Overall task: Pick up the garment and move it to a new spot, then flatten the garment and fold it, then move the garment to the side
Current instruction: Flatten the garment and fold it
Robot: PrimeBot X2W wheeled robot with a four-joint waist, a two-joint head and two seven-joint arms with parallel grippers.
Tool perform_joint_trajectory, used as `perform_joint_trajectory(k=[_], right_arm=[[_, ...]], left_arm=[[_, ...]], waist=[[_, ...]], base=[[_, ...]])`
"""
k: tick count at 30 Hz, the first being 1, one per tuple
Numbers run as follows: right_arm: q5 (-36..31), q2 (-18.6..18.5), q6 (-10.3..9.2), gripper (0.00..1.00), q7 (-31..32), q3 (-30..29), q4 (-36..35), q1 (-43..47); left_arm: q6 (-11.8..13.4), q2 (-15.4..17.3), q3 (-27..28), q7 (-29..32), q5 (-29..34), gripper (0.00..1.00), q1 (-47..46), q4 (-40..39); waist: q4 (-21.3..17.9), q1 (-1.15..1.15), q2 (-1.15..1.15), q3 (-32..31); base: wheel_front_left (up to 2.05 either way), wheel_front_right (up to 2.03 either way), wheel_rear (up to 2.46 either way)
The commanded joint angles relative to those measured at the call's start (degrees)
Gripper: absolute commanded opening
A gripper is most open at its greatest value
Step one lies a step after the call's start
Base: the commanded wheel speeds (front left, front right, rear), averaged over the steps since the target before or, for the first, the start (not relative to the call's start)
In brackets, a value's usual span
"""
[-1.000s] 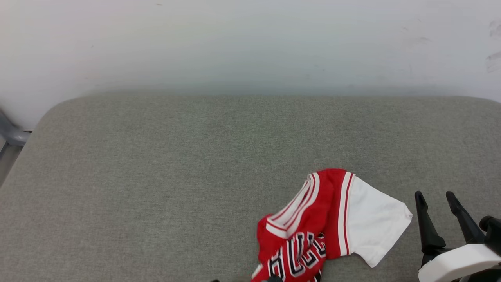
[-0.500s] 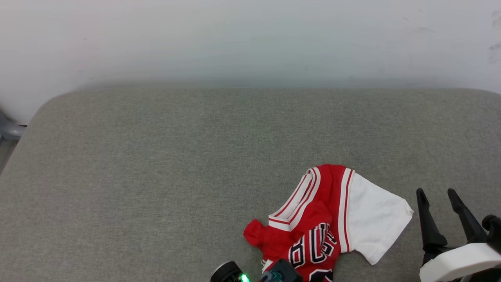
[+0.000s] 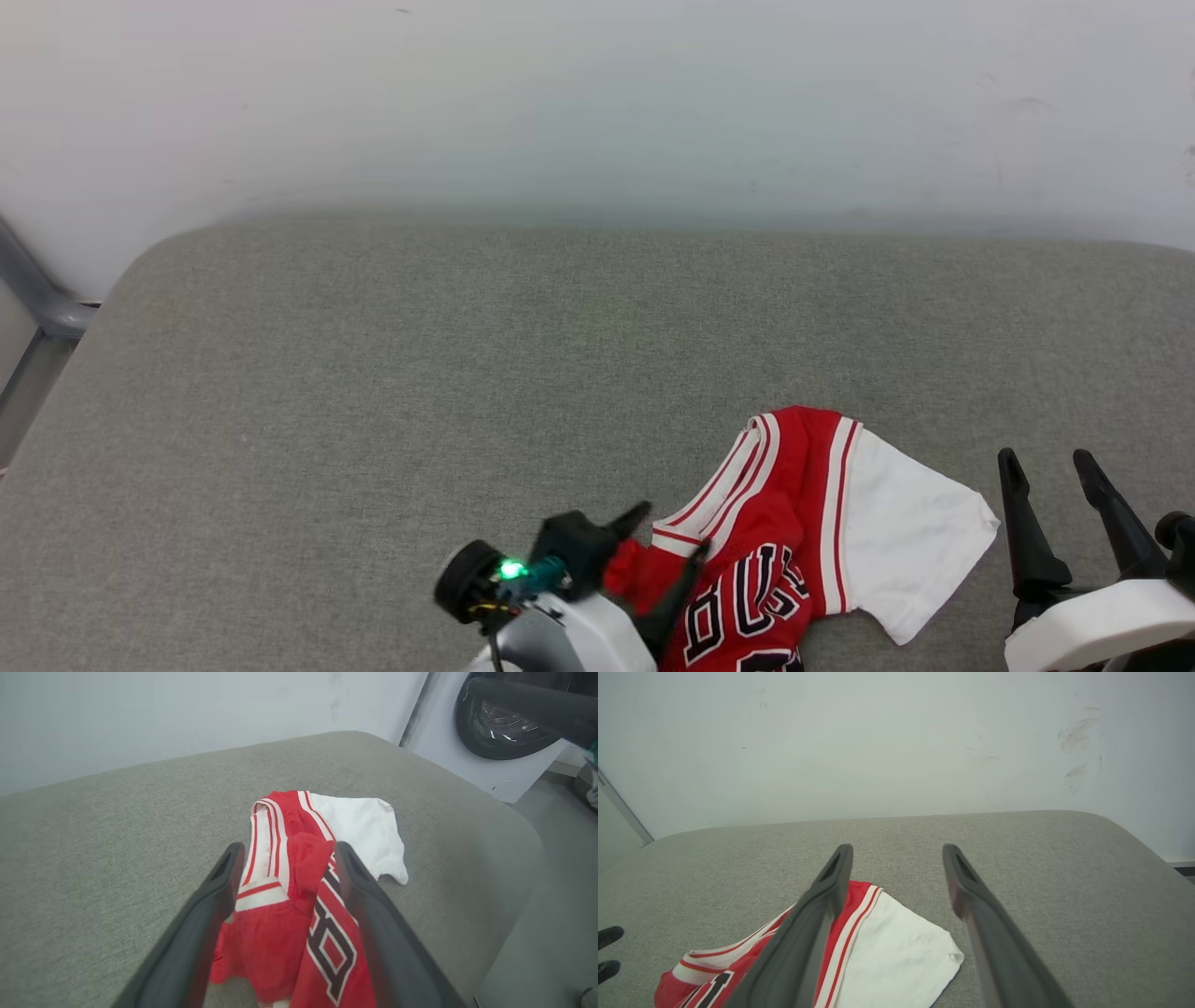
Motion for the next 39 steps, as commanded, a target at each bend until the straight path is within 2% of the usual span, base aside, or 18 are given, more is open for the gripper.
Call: perform_joint_trajectory(k=[1, 4, 11, 15, 22, 24, 26, 31, 39], right_arm=[[0.2, 0.1, -0.04, 1.00, -0.3, -0.1, -0.2, -0.3], [0.1, 0.1, -0.04, 1.00, -0.2, -0.1, -0.2, -0.2], [0.2, 0.1, -0.04, 1.00, -0.3, 0.3, -0.4, -1.2], [0.5, 0.1, -0.04, 1.00, -0.5, 0.9, 0.1, -2.4], [0.9, 0.1, -0.04, 1.00, -1.3, 1.5, 1.6, -4.4], [1.0, 0.1, -0.04, 1.00, -1.6, 1.5, 2.1, -4.8], [1.0, 0.1, -0.04, 1.00, -1.8, 1.4, 2.4, -5.0], [0.9, 0.1, -0.04, 1.00, -2.2, 0.9, 2.9, -4.8], [1.0, 0.1, -0.04, 1.00, -2.0, 0.5, 2.8, -4.5]], left_arm=[[0.5, 0.6, 0.7, 0.5, -0.6, 1.00, 0.2, 0.3], [1.0, 2.1, 2.8, 3.8, -3.5, 1.00, 0.1, 0.8], [-3.1, 5.1, 2.0, 17.8, -9.6, 1.00, -3.0, 0.6], [-5.6, 6.0, -0.2, 24.8, -10.4, 1.00, -6.1, 1.5], [-8.1, 5.6, -3.0, 29.7, -10.2, 1.00, -9.7, 2.8], [-8.5, 5.5, -3.3, 29.9, -10.3, 0.00, -10.2, 3.1], [-8.4, 5.7, -3.2, 29.6, -10.2, 0.00, -10.6, 3.6], [-5.8, 7.6, -0.4, 27.1, -9.4, 0.00, -11.8, 3.2], [-0.2, 14.6, 4.5, 25.5, -5.2, 0.00, -16.0, 0.8]], waist=[[0.0, 0.00, 0.00, 0.0], [0.1, 0.00, 0.00, 0.2], [-0.4, 0.00, 0.00, 2.6], [-1.2, 0.00, 0.00, 4.8], [-2.6, 0.00, 0.00, 7.9], [-2.9, 0.00, 0.00, 8.1], [-3.2, 0.00, 0.00, 8.0], [-3.4, 0.00, 0.00, 7.0], [-3.5, 0.00, 0.00, 6.4]], base=[[0.00, 0.00, 0.00], [0.00, 0.00, 0.00], [0.00, 0.00, 0.00], [0.00, 0.00, 0.00], [0.00, 0.00, 0.00], [0.00, 0.00, 0.00], [0.00, 0.00, 0.00], [0.00, 0.00, 0.00], [0.00, 0.00, 0.00]])
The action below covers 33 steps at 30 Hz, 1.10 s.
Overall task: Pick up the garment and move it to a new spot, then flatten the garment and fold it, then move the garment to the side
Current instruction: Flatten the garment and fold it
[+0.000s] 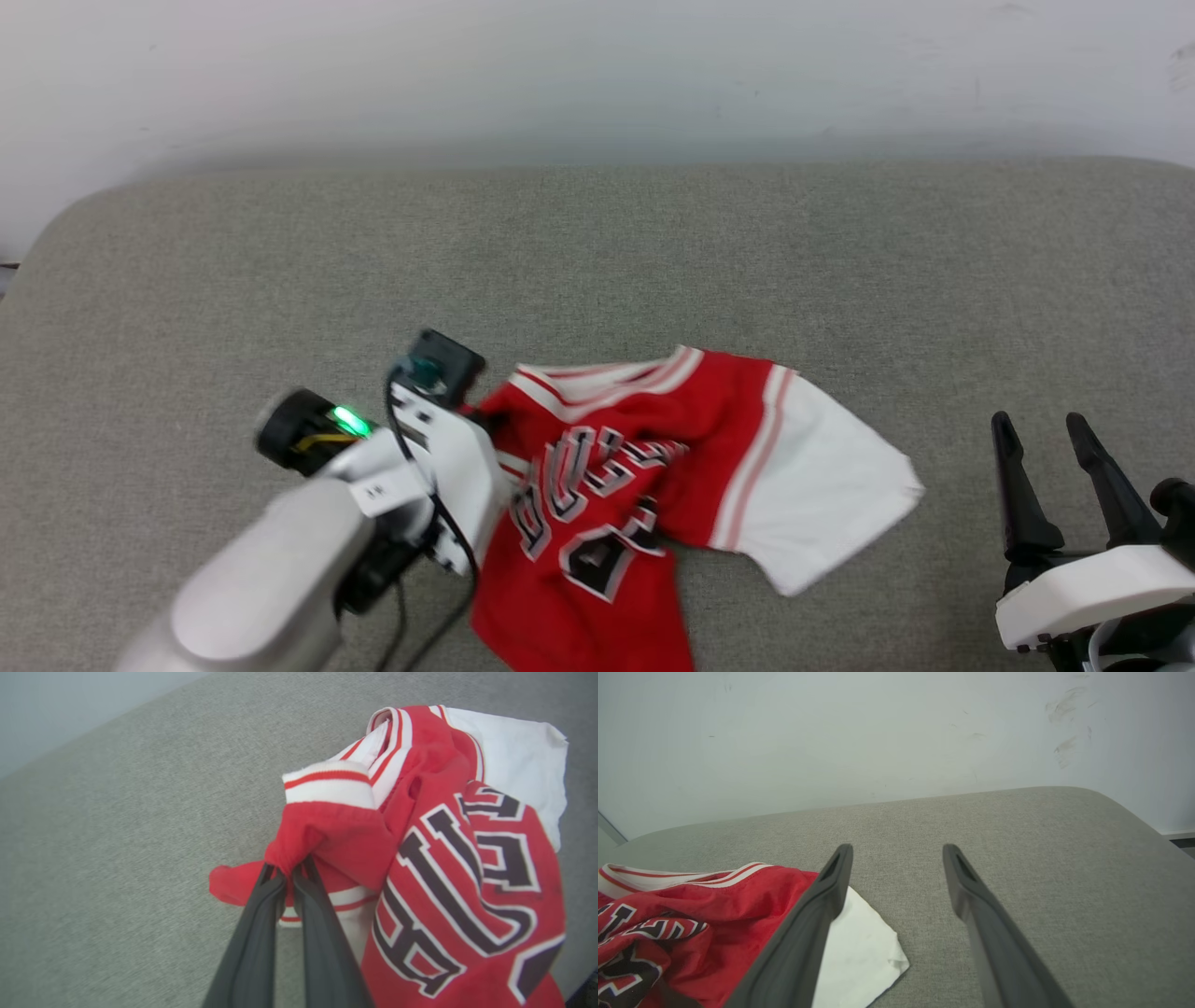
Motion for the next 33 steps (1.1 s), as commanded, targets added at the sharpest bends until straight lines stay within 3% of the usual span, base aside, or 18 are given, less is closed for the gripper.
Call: perform_joint_trajectory(k=[1, 8, 18, 19, 20, 27, 33], right_arm=[[0.3, 0.1, -0.04, 1.00, -0.1, -0.1, -0.2, -0.4], [0.4, 0.1, -0.04, 1.00, -0.3, -0.1, -0.3, -1.1], [0.9, 0.1, -0.04, 1.00, -1.5, -0.1, 0.5, -2.6], [0.7, 0.1, -0.04, 1.00, -1.5, -0.2, 0.5, -2.8], [0.4, 0.1, -0.04, 1.00, -1.5, -0.4, 0.5, -2.8], [-0.1, 0.1, -0.04, 1.00, -0.6, -0.8, 0.4, -1.6], [0.0, 0.1, -0.04, 1.00, 0.4, -0.6, 0.0, -0.1]], left_arm=[[1.1, 1.3, 1.1, 0.1, 0.8, 0.00, -1.7, -0.2], [4.5, 4.4, 4.4, 0.7, 1.5, 0.00, -4.3, 1.8], [5.1, -0.8, 6.4, -4.0, -2.8, 0.00, -2.2, 12.3], [4.9, -1.4, 6.6, -4.7, -3.2, 0.04, -1.9, 13.2], [5.0, -2.4, 7.3, -7.5, -3.7, 1.00, -1.4, 14.2], [6.7, -5.2, 11.7, -20.9, -5.5, 1.00, 3.3, 13.5], [8.8, -5.4, 13.5, -31.8, -4.0, 1.00, 8.9, 9.4]], waist=[[-0.1, 0.00, 0.00, 0.2], [-1.3, 0.00, 0.00, 1.4], [-3.1, 0.00, 0.00, 4.4], [-3.1, 0.00, 0.00, 4.4], [-3.0, 0.00, 0.00, 4.2], [-1.9, 0.00, 0.00, 1.1], [-0.3, 0.00, 0.00, -2.0]], base=[[0.00, 0.00, 0.00], [0.00, 0.00, 0.00], [0.00, 0.00, 0.00], [0.00, 0.00, 0.00], [0.00, 0.00, 0.00], [0.00, 0.00, 0.00], [0.00, 0.00, 0.00]])
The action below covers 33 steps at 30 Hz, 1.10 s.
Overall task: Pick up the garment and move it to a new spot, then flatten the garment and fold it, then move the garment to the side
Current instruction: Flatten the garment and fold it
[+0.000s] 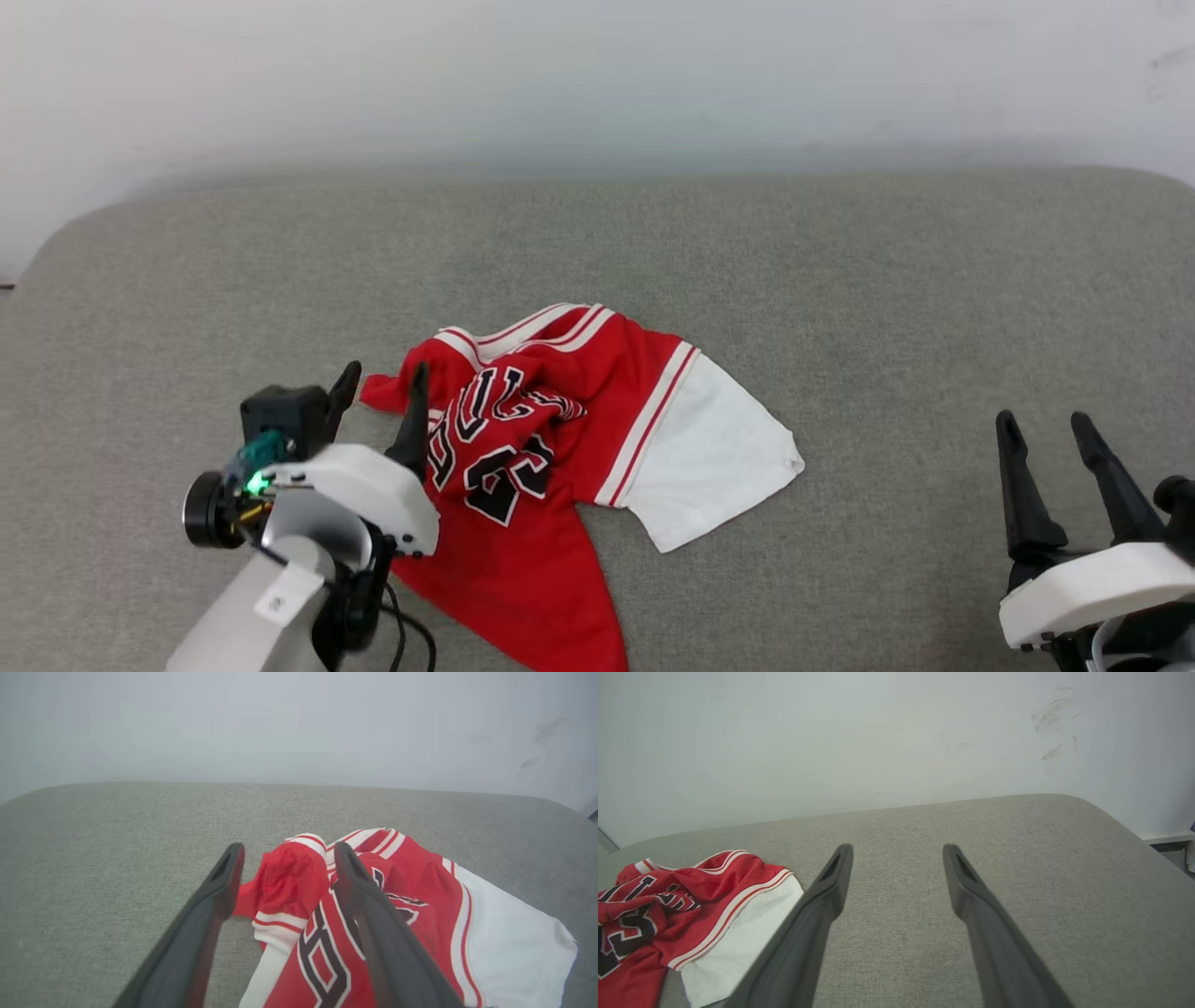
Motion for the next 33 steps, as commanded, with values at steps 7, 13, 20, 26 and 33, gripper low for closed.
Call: perform_joint_trajectory(k=[7, 13, 20, 26, 33], right_arm=[[-0.1, 0.1, -0.04, 1.00, 1.6, 0.5, -0.4, 2.4], [0.5, 0.1, -0.04, 1.00, 4.5, 0.2, -0.6, 3.7], [3.2, 0.1, -0.04, 1.00, 18.1, 1.4, 3.6, 3.0], [4.7, -2.7, -0.04, 1.00, 29.1, 3.9, 5.5, -2.0], [6.1, -8.8, -0.03, 1.00, 36.9, 8.4, 11.1, -11.4]], left_arm=[[3.0, -0.2, 2.7, -4.8, 3.2, 1.00, 7.9, -7.6], [4.6, -0.3, 5.8, -5.1, 8.0, 1.00, 14.2, -16.3], [5.2, -1.2, 7.7, -5.1, 11.7, 1.00, 18.1, -21.8], [4.3, -2.8, 8.3, -5.1, 12.8, 1.00, 17.2, -22.8], [1.5, -6.6, 8.9, -5.1, 14.3, 1.00, 14.3, -22.2]], waist=[[2.1, 0.00, 0.00, -3.6], [3.4, 0.00, 0.00, -4.6], [6.6, 0.00, 0.00, -3.6], [10.5, 0.00, 0.00, -0.3], [15.0, 0.00, 0.00, 5.1]], base=[[0.00, 0.00, 0.00], [0.00, 0.00, 0.00], [0.00, 0.00, 0.00], [0.00, 0.00, 0.00], [0.00, 0.00, 0.00]])
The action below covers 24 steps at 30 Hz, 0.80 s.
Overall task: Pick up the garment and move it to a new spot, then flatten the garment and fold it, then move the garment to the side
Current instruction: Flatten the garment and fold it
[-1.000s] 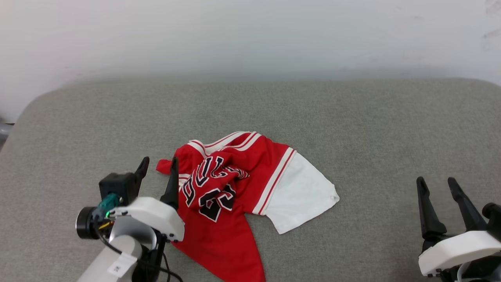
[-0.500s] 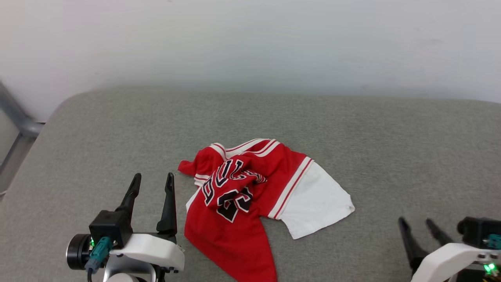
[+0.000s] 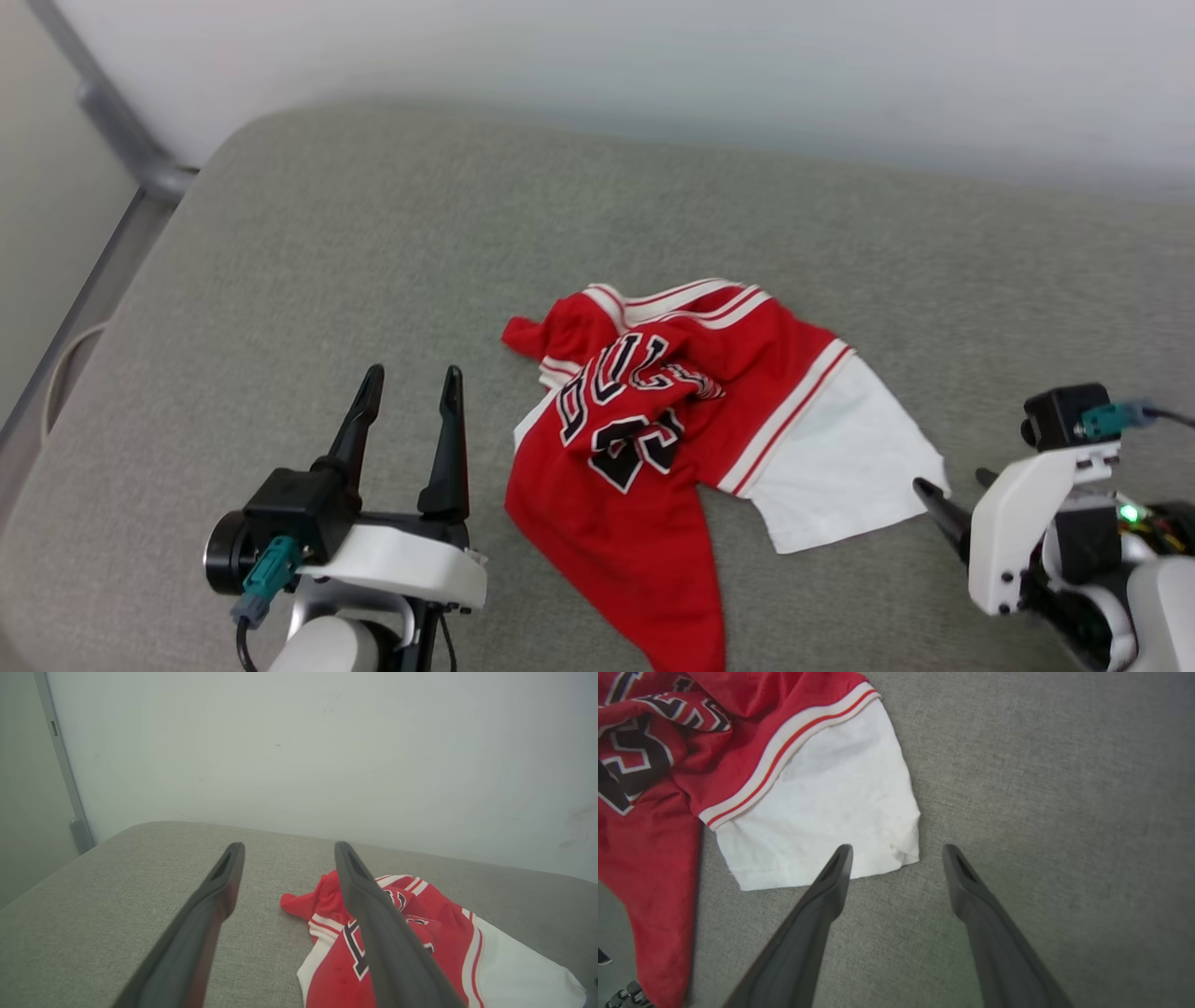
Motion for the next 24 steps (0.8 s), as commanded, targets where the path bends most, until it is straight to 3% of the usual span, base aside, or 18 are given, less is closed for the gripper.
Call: perform_joint_trajectory(k=[1, 6, 10, 11, 12, 13, 17, 22, 24], right_arm=[[0.3, -1.1, -0.03, 1.00, 0.6, 0.6, 1.1, -1.9], [1.3, -3.4, -0.03, 1.00, 4.1, 4.6, 7.6, -5.5], [3.8, -3.1, 0.00, 1.00, 9.3, 7.8, 13.2, -4.3], [4.3, -3.0, 0.03, 0.89, 10.4, 8.4, 14.0, -3.8], [5.0, -2.9, 0.07, 0.35, 11.2, 8.8, 14.5, -3.4], [5.8, -2.8, 0.07, 0.00, 11.2, 9.1, 14.6, -3.4], [6.2, -4.0, 0.05, 0.00, 9.3, 8.1, 13.1, -5.5], [4.0, -7.8, -0.06, 0.00, 4.5, 1.4, 8.5, -9.1], [2.8, -7.5, -0.03, 0.00, 4.1, -1.1, 7.0, -8.2]], left_arm=[[-0.7, -0.7, 0.3, -0.1, 0.6, 1.00, -1.0, 0.2], [-2.7, -3.3, 1.7, -0.1, 1.8, 1.00, -1.9, 1.6], [-4.1, -4.8, 3.3, -0.1, 2.8, 1.00, -1.6, 2.4], [-4.4, -5.2, 3.8, -0.1, 3.1, 1.00, -1.4, 2.6], [-4.7, -5.6, 4.2, -0.1, 3.3, 1.00, -1.1, 2.8], [-5.0, -5.8, 4.7, -0.1, 3.6, 1.00, -0.9, 2.9], [-5.7, -6.4, 5.9, -0.1, 4.2, 1.00, -0.4, 3.4], [-6.9, -6.8, 7.3, -0.1, 5.1, 1.00, 0.2, 4.3], [-7.3, -7.0, 7.8, -0.1, 5.4, 1.00, 0.5, 4.5]], waist=[[2.6, -0.01, 0.00, 2.9], [4.1, -0.01, 0.00, 4.8], [4.6, -0.01, 0.00, 5.2], [4.6, -0.01, 0.00, 5.2], [4.5, -0.01, 0.00, 5.1], [4.4, -0.01, 0.00, 5.1], [3.5, -0.01, 0.00, 4.7], [1.6, -0.01, 0.00, 3.2], [0.8, -0.01, 0.00, 2.7]], base=[[0.00, 0.00, 0.00], [0.00, 0.00, 0.00], [0.00, 0.00, 0.00], [0.00, 0.00, 0.00], [0.00, 0.00, 0.00], [0.00, 0.00, 0.00], [0.00, 0.00, 0.00], [0.00, 0.00, 0.00], [0.00, 0.00, 0.00]])
